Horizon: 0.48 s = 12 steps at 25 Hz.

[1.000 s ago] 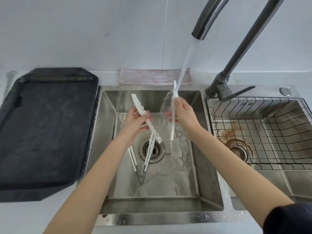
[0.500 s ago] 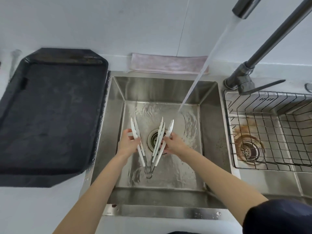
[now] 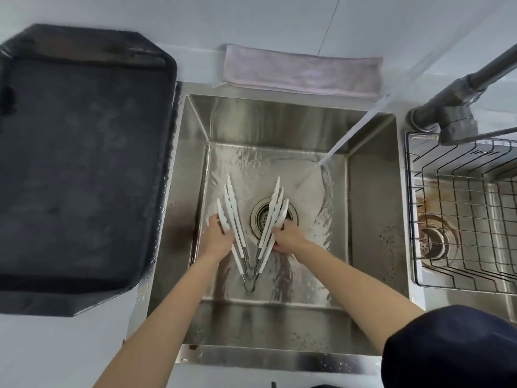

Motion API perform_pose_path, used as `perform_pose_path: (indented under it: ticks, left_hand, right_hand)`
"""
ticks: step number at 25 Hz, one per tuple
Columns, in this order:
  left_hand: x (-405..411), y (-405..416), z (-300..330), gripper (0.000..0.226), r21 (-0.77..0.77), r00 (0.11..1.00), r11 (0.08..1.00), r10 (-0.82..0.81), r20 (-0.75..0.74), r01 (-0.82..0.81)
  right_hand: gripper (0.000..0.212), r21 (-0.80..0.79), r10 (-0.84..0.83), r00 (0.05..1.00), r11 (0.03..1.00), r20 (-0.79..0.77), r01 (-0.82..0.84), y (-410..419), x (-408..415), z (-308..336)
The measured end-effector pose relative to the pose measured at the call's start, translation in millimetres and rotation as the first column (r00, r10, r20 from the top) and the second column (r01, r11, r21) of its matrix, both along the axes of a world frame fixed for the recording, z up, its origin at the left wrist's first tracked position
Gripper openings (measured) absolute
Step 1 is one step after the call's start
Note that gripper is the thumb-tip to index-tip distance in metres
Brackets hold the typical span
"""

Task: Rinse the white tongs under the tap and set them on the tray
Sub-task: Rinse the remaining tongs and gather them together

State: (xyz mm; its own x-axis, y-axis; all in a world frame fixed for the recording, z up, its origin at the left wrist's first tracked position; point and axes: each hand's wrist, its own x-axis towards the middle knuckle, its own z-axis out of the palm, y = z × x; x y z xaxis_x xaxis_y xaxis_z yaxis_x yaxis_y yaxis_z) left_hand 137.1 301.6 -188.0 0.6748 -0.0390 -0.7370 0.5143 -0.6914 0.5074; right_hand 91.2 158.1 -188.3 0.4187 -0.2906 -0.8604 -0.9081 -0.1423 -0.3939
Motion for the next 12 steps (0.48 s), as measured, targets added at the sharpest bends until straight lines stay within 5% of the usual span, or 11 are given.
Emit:
perform_pose_path:
  ticks: [12]
  left_hand:
    - [0,-6,-17,0.04,0.055,0.992,0.997,0.054,0.111,-0.06]
  right_hand:
    - [0.045,-0.17,0.058,0.998,0.984,0.033,-0.052,-2,6,-6]
